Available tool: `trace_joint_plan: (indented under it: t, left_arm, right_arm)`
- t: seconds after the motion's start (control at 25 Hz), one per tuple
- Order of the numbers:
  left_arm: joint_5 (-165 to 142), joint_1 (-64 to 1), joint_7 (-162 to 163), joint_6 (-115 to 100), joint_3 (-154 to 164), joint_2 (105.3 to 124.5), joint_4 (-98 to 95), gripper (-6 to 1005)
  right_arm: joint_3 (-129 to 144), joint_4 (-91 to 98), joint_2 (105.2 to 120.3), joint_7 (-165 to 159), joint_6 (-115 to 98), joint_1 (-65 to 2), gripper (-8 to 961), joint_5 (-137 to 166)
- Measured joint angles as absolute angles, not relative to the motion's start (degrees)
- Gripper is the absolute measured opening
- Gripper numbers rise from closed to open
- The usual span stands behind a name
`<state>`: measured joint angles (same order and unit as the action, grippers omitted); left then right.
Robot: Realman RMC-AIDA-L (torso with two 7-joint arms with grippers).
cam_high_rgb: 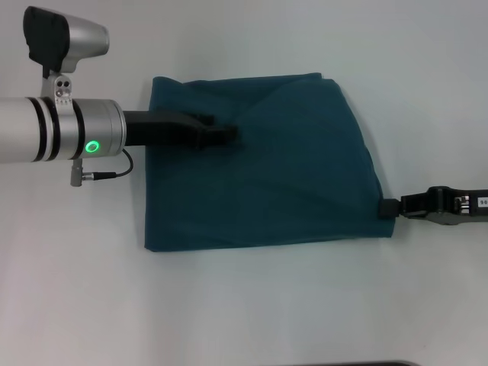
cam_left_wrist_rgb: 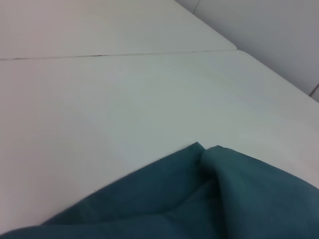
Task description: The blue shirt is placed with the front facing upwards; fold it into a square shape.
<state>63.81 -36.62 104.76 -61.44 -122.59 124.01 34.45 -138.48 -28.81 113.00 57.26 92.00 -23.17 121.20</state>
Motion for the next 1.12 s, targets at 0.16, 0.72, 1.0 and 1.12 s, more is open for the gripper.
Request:
trace_joint_plan:
  t: [0.16, 0.72, 1.0, 1.12]
  left_arm:
    - [63.8, -36.7, 104.8, -61.4, -122.5, 124.01, 34.4, 537]
    - [63.8, -36.7, 105.2, -61.2, -122.7, 123.78, 35.0, 536]
    - [64.3, -35.3, 105.3, -64.9, -123.3, 123.75, 38.6, 536]
    - [65.2, -33.9, 105.4, -68.0, -123.8, 123.76, 41.5, 536]
  right_arm:
    - [-138.5, -28.9, 112.75, 57.2, 91.9, -23.0, 10, 121.2]
    - [-144.9, -31.5, 111.97, 58.2, 94.8, -22.6, 124, 122.4]
    - [-150.1, -34.1, 112.24, 59.1, 97.1, -24.2, 425, 121.9]
    - [-150.2, -33.7, 112.85, 59.3, 95.3, -26.6, 437, 121.5]
